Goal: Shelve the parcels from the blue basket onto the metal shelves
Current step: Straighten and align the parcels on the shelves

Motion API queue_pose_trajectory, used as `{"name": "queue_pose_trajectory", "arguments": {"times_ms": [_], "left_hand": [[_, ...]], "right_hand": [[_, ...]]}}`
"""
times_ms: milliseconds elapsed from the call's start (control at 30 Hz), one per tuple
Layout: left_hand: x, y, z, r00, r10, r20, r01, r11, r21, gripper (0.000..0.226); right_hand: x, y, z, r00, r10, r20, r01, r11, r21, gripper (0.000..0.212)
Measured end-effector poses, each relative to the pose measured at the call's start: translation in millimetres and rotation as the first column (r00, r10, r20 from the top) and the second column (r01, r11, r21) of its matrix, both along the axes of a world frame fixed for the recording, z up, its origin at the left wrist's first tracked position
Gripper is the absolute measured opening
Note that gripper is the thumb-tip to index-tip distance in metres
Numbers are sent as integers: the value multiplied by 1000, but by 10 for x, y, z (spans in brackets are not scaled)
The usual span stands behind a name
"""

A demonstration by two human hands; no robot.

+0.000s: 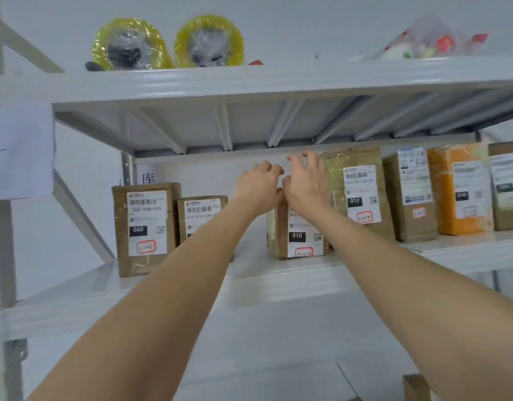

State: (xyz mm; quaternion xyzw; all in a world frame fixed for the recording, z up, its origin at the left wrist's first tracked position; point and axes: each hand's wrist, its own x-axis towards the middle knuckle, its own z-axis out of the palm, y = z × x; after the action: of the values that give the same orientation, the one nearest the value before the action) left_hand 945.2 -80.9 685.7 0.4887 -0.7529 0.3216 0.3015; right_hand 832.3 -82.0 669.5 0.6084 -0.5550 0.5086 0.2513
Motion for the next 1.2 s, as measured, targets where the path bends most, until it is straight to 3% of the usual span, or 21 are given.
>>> {"name": "queue_pose_trajectory", "arguments": {"times_ms": [200,400,633,900,1200], "left_hand": [[-748,-93,-127,992,47,116,-57,995,79,74],[-1069,-248,-234,924,347,162,-379,891,250,59],[-946,-260,-114,949,307,69,-304,840,449,46],[-658,-243,-92,949,290,120,-314,851,421,40],[-290,-284,-131,921,388,45,-379,860,342,37]], "right_hand": [[-938,-17,114,990,-126,56,119,985,124,80],[-1389,-236,276,997,-66,-37,72,975,209,99],[-1445,-447,363,994,-33,-108,61,963,263,96],[-1344,-454,415,998,46,-41,-37,976,215,84],[-1100,-397,389,986,153,68,-166,947,274,80]]}}
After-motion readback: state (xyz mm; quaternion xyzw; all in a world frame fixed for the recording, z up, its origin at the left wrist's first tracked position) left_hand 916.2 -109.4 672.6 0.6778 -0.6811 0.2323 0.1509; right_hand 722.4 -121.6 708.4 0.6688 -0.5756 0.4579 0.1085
